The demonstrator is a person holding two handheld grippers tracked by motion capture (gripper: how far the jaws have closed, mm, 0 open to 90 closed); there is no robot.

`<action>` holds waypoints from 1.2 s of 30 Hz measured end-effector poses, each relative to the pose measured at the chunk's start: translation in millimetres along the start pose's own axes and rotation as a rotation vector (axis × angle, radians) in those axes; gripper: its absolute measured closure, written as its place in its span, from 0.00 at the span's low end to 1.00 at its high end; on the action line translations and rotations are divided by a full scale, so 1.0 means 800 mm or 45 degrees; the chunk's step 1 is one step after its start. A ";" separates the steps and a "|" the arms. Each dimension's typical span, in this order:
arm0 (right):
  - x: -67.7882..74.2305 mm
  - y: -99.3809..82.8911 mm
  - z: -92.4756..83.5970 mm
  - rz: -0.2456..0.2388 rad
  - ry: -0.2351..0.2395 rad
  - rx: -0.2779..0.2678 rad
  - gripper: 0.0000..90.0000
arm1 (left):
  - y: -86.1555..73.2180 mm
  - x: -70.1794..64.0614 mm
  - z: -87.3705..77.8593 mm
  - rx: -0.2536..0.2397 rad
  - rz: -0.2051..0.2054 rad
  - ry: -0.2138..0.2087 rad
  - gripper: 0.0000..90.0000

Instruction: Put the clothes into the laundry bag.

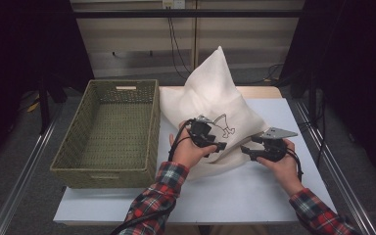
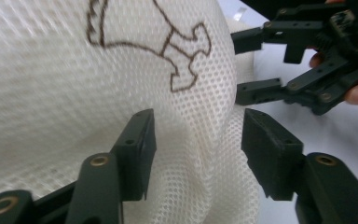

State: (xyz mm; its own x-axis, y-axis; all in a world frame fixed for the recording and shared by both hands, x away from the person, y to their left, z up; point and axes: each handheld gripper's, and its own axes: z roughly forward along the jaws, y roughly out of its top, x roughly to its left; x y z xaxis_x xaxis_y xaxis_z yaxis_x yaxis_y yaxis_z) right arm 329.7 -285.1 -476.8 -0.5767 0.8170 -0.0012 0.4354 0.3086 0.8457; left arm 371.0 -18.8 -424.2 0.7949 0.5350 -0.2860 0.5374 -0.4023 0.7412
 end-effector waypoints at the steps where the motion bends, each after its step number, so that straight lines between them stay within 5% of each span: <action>1: 0.001 0.004 0.004 -0.021 0.004 -0.008 0.42 | 0.001 -0.001 -0.001 -0.008 0.006 0.005 0.46; 8: 0.007 0.026 0.044 -0.124 -0.033 0.039 0.53 | 0.003 0.008 -0.009 -0.033 -0.020 0.012 0.45; 14: 0.004 0.026 0.053 -0.136 -0.039 0.070 0.97 | 0.001 0.015 -0.019 -0.033 -0.021 0.039 0.45; 21: 0.003 0.016 0.016 -0.082 0.064 0.118 1.00 | -0.002 0.015 -0.019 -0.050 -0.028 0.040 0.45; 28: 0.000 -0.008 -0.007 -0.070 0.093 0.204 1.00 | -0.002 0.008 -0.011 -0.048 -0.024 0.032 0.43; 36: -0.004 -0.015 -0.008 -0.032 0.121 0.128 0.89 | -0.004 0.012 -0.011 -0.050 0.007 0.064 0.32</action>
State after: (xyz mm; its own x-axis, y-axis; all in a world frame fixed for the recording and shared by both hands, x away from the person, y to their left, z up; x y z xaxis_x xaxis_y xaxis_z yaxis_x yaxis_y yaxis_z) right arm 322.1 -294.1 -483.6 -0.6488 0.7603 0.0329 0.4843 0.3791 0.7885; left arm 374.8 -6.2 -424.1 0.7823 0.5697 -0.2519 0.5208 -0.3764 0.7662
